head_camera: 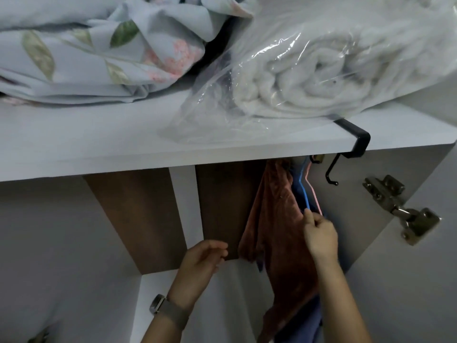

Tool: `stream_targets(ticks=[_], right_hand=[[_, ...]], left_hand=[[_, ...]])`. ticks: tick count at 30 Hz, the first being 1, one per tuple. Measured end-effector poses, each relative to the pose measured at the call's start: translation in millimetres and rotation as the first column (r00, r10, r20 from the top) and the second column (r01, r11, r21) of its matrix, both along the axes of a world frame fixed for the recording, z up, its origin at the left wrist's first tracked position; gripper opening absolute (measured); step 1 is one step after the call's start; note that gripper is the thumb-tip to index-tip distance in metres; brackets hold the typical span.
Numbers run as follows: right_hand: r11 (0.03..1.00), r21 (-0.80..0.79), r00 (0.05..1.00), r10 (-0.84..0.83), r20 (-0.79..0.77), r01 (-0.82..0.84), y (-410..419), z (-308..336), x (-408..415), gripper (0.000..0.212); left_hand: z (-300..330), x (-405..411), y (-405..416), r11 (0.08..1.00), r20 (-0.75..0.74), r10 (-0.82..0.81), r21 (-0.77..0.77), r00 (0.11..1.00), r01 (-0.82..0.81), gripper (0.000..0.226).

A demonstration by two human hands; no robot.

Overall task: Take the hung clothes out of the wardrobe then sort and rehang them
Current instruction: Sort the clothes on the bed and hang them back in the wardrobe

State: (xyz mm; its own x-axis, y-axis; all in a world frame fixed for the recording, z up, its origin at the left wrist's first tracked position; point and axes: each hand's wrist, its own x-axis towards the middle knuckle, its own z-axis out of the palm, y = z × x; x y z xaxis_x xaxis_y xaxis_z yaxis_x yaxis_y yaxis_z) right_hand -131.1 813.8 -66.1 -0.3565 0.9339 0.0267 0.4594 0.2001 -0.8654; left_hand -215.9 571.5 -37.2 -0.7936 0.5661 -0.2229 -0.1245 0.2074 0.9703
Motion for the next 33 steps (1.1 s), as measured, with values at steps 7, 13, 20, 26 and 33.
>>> stream_targets(ticks=[7, 13, 20, 26, 33], right_hand=[[0.987, 0.084, 0.955, 0.107, 0.275, -0.135, 0.0, -2.2, 7.8, 0.033], [0.937, -0.071, 0.853, 0.34, 0.396, -0.341, -15.8, 8.6, 44.0, 0.056], [0.947, -0.184, 0.836, 0.32, 0.447, -0.264, -47.9, 16.2, 135.9, 0.035], [0.983, -0.179, 0.895, 0.052, 0.443, 0.031, -140.7, -3.2, 223.5, 0.026], [0.828, -0.17, 0.802, -0.432, 0.413, 0.534, -282.7, -25.1, 365.3, 0.017]], left_hand=[[-3.1, 3.9, 10.7, 1.0, 0.026, -0.012, 0.02, 1.0, 0.011, 0.022], [-7.0, 8.8, 24.4, 0.996, 0.024, -0.085, 0.003, 0.996, 0.085, 0.022], [-32.9, 36.5, 33.5, 0.904, -0.186, -0.423, -0.147, 0.887, 0.4, 0.023], [-40.6, 78.5, 14.1, 0.812, -0.023, -0.58, -0.102, 0.815, 0.575, 0.037], [-66.5, 221.1, 5.8, 0.49, -0.023, -0.871, -0.059, 0.49, 0.869, 0.034]])
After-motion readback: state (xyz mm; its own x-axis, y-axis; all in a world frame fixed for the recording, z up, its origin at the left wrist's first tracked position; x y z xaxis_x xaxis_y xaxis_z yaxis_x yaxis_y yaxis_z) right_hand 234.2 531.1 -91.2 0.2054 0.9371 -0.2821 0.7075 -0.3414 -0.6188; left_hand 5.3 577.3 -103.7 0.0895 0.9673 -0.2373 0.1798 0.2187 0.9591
